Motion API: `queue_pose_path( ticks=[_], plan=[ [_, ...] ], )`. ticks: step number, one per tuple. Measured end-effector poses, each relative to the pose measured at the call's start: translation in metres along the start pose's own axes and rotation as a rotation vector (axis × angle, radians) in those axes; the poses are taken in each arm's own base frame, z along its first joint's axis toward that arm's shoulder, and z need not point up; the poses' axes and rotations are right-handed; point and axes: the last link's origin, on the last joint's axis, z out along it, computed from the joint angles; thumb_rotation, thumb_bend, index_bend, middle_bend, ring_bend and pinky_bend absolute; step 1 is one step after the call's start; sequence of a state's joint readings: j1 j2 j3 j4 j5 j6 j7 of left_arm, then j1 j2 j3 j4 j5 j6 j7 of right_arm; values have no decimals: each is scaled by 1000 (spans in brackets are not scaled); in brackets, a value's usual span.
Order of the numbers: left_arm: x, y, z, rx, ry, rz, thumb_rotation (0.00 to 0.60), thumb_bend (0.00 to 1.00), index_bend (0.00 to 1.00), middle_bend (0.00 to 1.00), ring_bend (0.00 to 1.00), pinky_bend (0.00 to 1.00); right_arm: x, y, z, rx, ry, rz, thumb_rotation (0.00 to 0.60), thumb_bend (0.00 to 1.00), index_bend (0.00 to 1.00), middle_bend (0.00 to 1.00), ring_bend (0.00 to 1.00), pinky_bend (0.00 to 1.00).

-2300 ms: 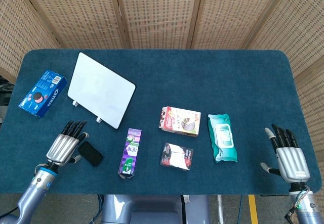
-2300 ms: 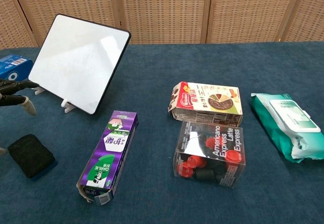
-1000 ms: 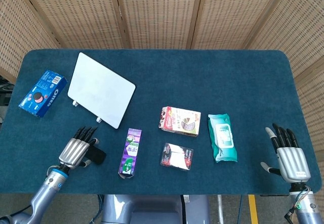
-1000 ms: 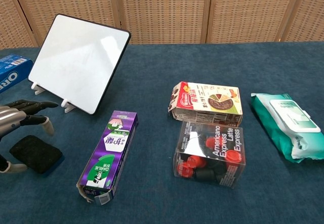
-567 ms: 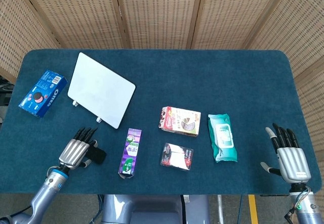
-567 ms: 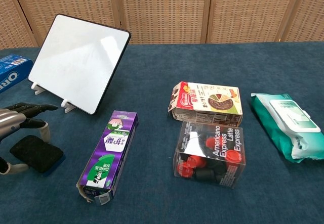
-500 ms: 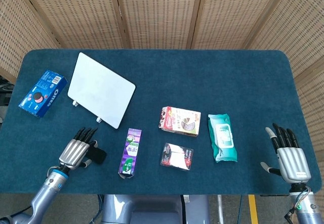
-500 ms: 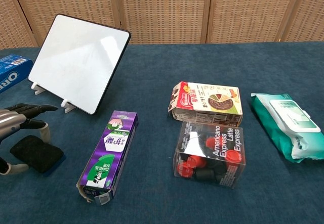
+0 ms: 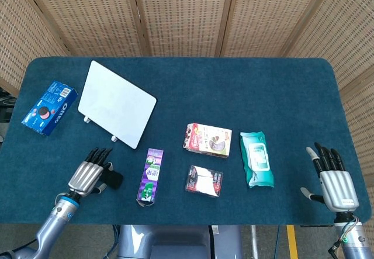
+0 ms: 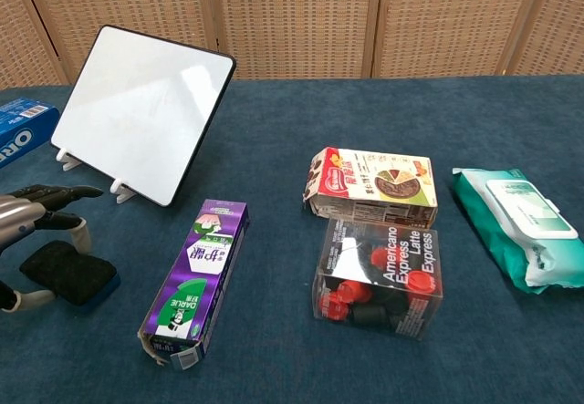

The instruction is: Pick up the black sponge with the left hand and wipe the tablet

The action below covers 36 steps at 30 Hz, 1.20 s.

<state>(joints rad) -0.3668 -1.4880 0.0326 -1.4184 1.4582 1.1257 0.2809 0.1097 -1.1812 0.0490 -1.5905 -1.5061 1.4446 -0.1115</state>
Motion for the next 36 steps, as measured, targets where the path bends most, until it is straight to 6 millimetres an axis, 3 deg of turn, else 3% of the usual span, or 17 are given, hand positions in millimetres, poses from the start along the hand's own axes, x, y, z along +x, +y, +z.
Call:
queue_pose_path(
  ticks=[7,19,31,36],
  plan=[
    [15,-2,1,13,62,-25,600,331,454,0,0,0,0,0,0,-1,0,2,600,51,25,0,0,0],
    [50,-8,17,57,314,-64,600,352,511,0,0,0,-1,1,1,-3,-3,4,600,51,25,0,0,0],
    [73,-13,63,21,579,-94,600,341,504,0,0,0,-2,5,4,-19,-14,18,600,52,25,0,0,0],
    [80,-17,86,25,630,-24,600,338,492,0,0,0,-3,8,6,-30,-22,26,600,52,25,0,0,0]
  ],
)
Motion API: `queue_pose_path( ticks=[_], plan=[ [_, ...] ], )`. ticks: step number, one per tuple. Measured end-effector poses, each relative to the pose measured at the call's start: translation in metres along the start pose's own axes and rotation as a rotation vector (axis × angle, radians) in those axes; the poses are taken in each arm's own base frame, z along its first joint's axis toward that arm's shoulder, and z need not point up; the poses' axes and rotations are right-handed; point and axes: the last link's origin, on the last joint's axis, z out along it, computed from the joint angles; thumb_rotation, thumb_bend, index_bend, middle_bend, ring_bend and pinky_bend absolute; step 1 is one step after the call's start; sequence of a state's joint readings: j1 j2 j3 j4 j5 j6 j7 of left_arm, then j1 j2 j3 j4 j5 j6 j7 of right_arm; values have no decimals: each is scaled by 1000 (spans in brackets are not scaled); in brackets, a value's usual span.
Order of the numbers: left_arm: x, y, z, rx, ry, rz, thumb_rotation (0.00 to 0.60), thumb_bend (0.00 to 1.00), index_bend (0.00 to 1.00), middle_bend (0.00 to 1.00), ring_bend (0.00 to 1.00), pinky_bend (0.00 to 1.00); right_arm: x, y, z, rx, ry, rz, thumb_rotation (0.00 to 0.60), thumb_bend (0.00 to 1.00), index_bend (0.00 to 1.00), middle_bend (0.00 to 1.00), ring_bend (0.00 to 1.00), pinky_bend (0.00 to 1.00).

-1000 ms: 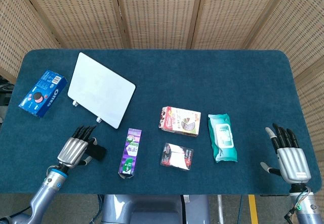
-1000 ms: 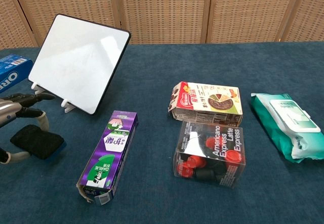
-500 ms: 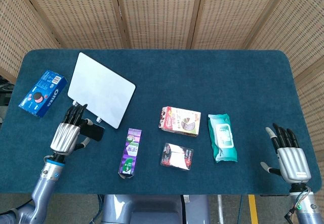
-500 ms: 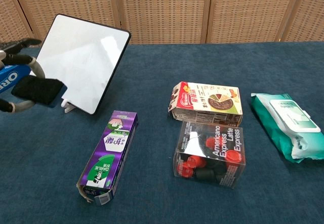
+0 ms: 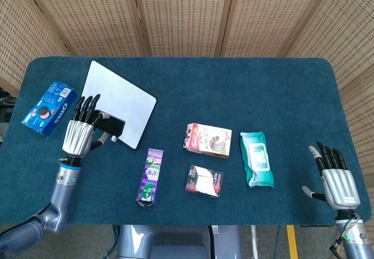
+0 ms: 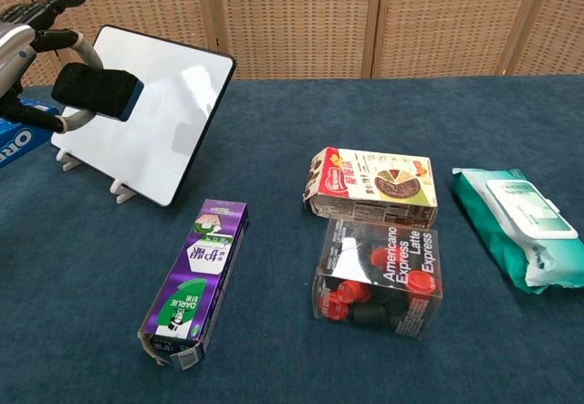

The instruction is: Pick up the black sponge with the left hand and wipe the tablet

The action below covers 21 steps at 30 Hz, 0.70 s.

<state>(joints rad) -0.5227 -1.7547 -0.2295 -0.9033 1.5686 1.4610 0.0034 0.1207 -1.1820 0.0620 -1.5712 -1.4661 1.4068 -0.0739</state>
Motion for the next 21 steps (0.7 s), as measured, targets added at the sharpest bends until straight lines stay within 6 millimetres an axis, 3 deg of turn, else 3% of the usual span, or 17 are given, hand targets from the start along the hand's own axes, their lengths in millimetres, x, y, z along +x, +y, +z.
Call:
queue_pose_path(
  ticks=[8,21],
  plan=[
    [-16,3,31,-7,10,97,600,336,493,0,0,0,-1,2,2,-6,-8,13,600,51,25,0,0,0],
    [-40,5,57,23,-43,173,600,337,493,0,0,0,0,8,6,-23,-17,41,600,52,25,0,0,0]
  ],
)
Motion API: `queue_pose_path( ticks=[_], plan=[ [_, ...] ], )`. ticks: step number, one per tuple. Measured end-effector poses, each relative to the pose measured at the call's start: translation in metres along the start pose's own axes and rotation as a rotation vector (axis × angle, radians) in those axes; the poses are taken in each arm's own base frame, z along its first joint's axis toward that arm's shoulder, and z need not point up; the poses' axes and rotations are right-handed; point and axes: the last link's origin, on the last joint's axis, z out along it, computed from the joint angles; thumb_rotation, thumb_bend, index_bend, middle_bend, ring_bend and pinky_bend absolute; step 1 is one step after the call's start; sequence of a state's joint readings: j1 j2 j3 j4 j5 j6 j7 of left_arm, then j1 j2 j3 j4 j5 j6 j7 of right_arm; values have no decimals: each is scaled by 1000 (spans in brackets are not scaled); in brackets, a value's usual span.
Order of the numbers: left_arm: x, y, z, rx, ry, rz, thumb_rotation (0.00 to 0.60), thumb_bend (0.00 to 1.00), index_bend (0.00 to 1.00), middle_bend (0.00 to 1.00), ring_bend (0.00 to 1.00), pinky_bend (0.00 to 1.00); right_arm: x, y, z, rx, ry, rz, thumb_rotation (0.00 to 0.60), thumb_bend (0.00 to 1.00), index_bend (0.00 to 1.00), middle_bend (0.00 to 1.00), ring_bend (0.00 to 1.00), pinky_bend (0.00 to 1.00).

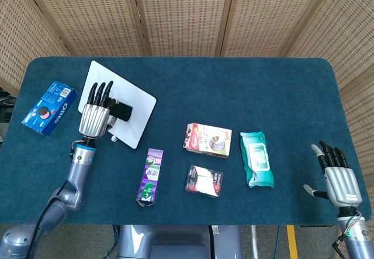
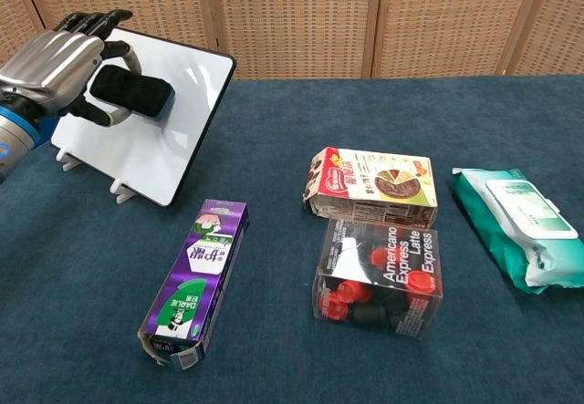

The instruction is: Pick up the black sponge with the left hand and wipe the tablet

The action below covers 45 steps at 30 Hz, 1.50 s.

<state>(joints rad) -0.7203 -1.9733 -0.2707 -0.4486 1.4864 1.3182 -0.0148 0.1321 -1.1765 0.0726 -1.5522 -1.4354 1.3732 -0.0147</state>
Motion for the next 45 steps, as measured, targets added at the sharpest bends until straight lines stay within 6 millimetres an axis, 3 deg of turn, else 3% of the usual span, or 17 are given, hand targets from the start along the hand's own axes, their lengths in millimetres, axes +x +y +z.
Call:
queue_pose_path(
  ticks=[8,18,27,33,38,45],
  plan=[
    [-6,5,10,14,-11,8,600,337,492,0,0,0,-2,0,2,-1,-7,-4,600,53,25,0,0,0],
    [-12,3,9,20,-33,12,600,302,484,0,0,0,-3,-1,1,4,-9,-9,600,53,25,0,0,0],
    [-12,2,9,29,-31,14,600,216,425,0,0,0,-4,-3,1,9,-11,-12,600,53,25,0,0,0],
    [-12,5,9,29,-28,12,600,207,349,0,0,0,-3,-3,1,12,-7,-4,600,53,25,0,0,0],
    [-11,6,9,23,-22,17,600,200,182,0,0,0,-3,-3,1,13,-5,-2,600,53,25,0,0,0],
    [-11,6,8,18,-20,23,600,184,75,0,0,0,-3,-4,0,17,-4,0,600,53,25,0,0,0]
  ],
)
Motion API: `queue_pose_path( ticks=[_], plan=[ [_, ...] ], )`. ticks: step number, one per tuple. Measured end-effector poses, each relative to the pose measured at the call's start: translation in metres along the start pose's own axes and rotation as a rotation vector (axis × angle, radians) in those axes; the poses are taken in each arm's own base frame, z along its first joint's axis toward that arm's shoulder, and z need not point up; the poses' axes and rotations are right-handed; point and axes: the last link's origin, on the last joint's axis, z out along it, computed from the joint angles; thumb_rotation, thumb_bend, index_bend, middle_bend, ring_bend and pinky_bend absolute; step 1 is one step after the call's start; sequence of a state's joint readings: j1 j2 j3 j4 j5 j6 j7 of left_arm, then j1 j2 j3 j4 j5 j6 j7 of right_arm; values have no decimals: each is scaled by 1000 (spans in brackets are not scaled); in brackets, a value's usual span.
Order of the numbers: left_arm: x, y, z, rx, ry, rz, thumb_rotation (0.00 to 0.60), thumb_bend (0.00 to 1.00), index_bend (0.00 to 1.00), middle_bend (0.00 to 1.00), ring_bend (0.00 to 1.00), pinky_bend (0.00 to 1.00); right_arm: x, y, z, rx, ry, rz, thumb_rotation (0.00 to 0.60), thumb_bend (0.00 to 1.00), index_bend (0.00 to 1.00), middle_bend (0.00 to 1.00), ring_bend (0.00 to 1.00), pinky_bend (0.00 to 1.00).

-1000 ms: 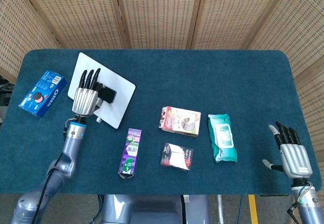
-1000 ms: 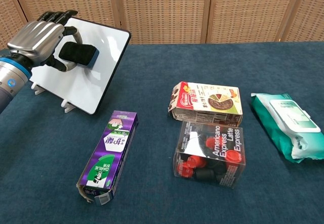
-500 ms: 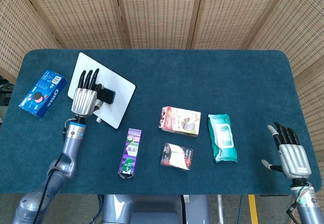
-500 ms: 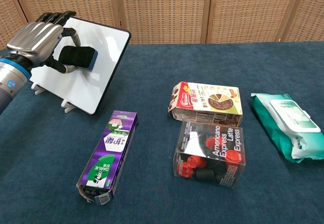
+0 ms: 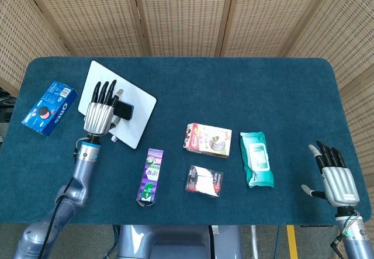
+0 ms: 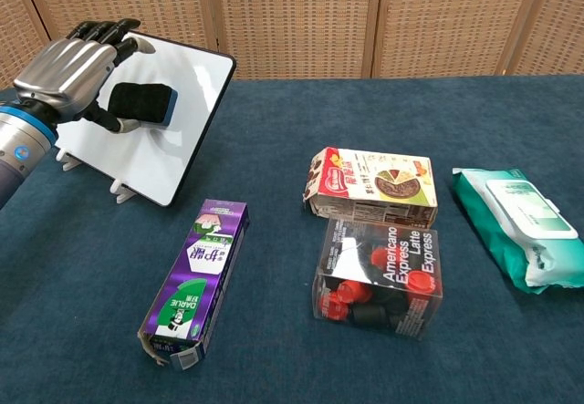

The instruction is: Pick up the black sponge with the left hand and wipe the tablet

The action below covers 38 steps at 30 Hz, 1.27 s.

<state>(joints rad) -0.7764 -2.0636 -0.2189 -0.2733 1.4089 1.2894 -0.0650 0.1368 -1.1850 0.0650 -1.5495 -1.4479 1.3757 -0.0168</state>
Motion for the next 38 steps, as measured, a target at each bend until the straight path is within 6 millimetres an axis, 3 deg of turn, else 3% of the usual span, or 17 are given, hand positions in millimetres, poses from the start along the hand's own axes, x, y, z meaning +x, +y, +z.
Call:
queue_pose_path(
  ticks=[7,16,24,32,38],
  plan=[
    [6,-4,-5,3,32,-65,600,117,1,0,0,0,1,1,0,-2,0,1,600,53,25,0,0,0],
    [28,-20,-40,2,84,-216,600,59,0,0,0,0,2,-1,-1,13,2,-12,600,29,25,0,0,0],
    [65,-27,-101,27,-46,-268,600,88,0,0,0,0,5,-1,-4,20,2,-52,600,28,25,0,0,0],
    [103,-56,-181,153,-221,-113,600,97,0,0,0,0,5,-2,-6,20,1,-65,600,28,25,0,0,0],
    [104,-65,-202,190,-246,-125,600,99,0,0,0,0,4,-5,-6,23,-4,-68,600,28,25,0,0,0]
  ],
)
